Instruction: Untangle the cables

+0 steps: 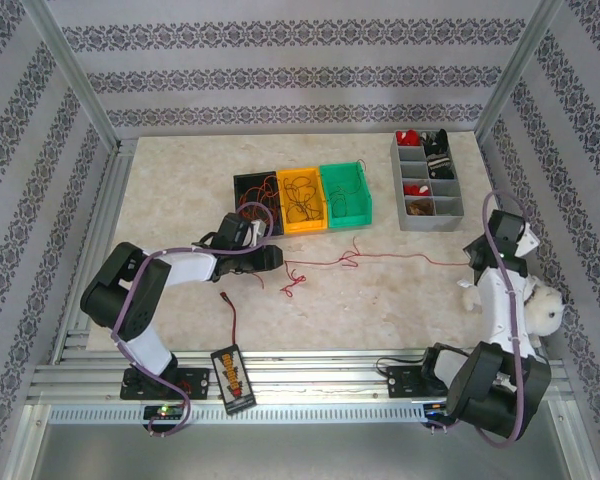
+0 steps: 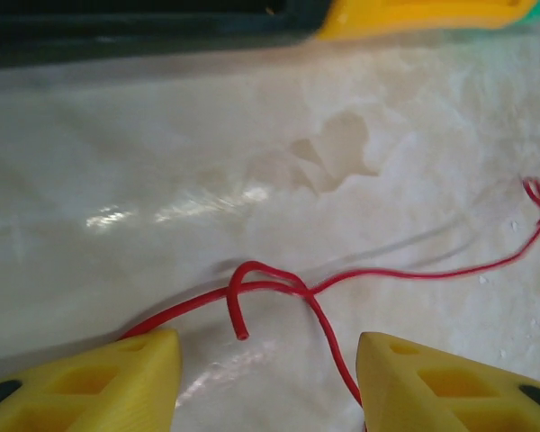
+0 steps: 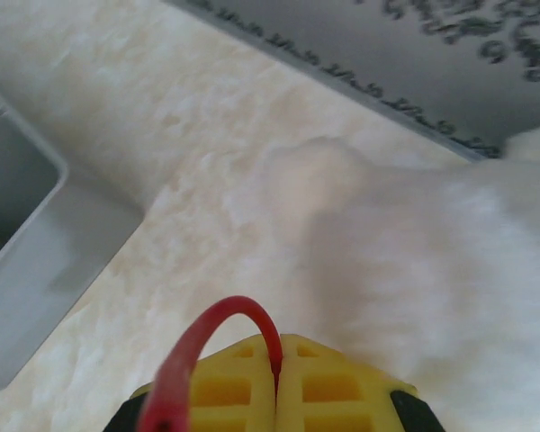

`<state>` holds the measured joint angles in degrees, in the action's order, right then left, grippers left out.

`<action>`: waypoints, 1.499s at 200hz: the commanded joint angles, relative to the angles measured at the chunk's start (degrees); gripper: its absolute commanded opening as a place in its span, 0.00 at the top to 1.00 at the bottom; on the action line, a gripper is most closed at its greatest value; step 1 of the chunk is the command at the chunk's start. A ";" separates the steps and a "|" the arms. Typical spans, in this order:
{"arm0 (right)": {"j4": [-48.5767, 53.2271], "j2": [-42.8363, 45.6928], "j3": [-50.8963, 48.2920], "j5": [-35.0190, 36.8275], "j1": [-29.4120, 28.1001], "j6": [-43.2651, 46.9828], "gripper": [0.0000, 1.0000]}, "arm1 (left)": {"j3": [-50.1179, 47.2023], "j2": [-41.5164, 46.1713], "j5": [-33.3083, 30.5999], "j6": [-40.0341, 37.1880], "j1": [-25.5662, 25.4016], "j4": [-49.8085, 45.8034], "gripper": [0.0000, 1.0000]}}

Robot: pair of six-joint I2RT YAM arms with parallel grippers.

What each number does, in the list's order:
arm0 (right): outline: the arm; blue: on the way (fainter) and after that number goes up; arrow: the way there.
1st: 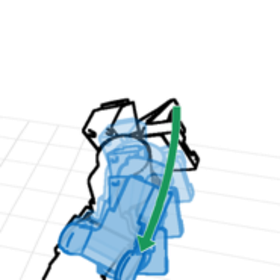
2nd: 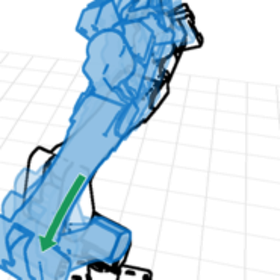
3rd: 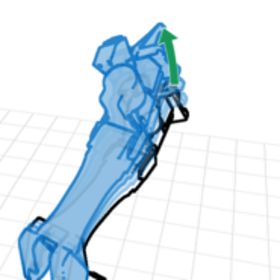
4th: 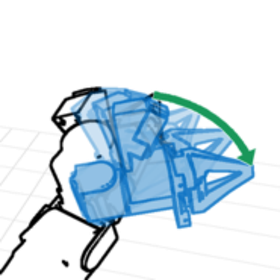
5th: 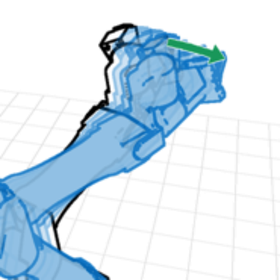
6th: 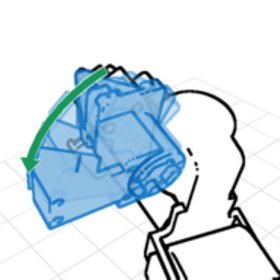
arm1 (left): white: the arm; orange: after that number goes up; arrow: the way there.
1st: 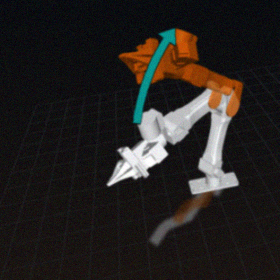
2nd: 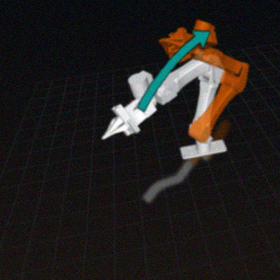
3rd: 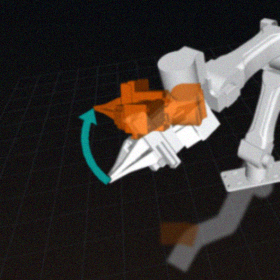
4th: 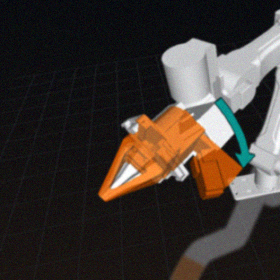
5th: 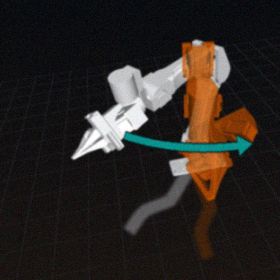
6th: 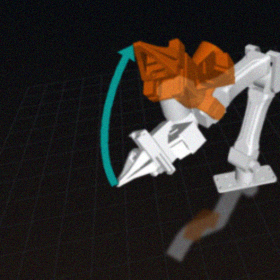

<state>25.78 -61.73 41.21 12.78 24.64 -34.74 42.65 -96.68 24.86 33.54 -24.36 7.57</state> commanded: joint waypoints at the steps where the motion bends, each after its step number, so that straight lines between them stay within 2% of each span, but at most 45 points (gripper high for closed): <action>1: 1.30 0.72 -1.43 -0.34 2.43 -3.17 0.98 | -2.36 -2.28 -16.02 0.39 4.03 -11.88 0.44; 32: 0.32 0.21 -2.01 -3.27 1.77 -3.34 0.98 | -2.36 -1.79 -13.59 -1.54 3.97 -10.78 0.44; 54: 0.39 0.09 -2.27 -2.82 -1.94 -2.75 0.97 | -2.58 -0.17 -12.60 -3.23 3.75 -9.84 0.44; 89: 0.59 0.29 -4.65 2.17 -13.64 -4.28 0.97 | -2.23 0.97 -11.63 -3.84 3.69 -8.72 0.45; 110: 1.00 -0.01 -5.78 7.58 -22.04 -6.16 0.96 | -1.88 0.88 -11.23 -3.57 3.35 -8.21 0.45; 149: 1.28 -3.79 -3.32 15.07 -35.16 -6.65 0.95 | -0.62 -0.82 -10.76 -3.87 2.92 -8.98 0.45; 170: 1.03 -8.19 -0.70 16.57 -40.50 -5.45 0.94 | 0.16 -2.02 -10.36 -4.01 2.58 -9.12 0.46; 196: 0.42 -13.33 1.22 15.54 -43.60 -6.65 0.93 | 0.81 -2.87 -10.03 -4.10 1.96 -9.09 0.46; 220: -2.88 -16.49 1.30 9.88 -43.88 -7.27 0.86 | 0.94 -3.23 -9.75 -4.05 1.60 -9.25 0.46; 244: -2.95 -19.41 2.70 7.85 -44.15 -7.22 0.68 | 0.93 -3.20 -9.70 -4.10 1.42 -9.27 0.46; 267: -2.58 -19.19 3.17 8.46 -44.42 -6.92 0.55 | 0.76 -3.23 -9.83 -4.16 1.42 -9.03 0.46; 300: -3.95 -13.26 2.95 12.77 -47.13 -4.46 0.49 | 0.50 -3.15 -9.78 -4.10 1.33 -8.65 0.46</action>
<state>23.35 -79.83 42.76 21.78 -19.92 -41.41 44.40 -96.55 21.54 31.51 -23.55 3.29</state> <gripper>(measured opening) 0.495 0.539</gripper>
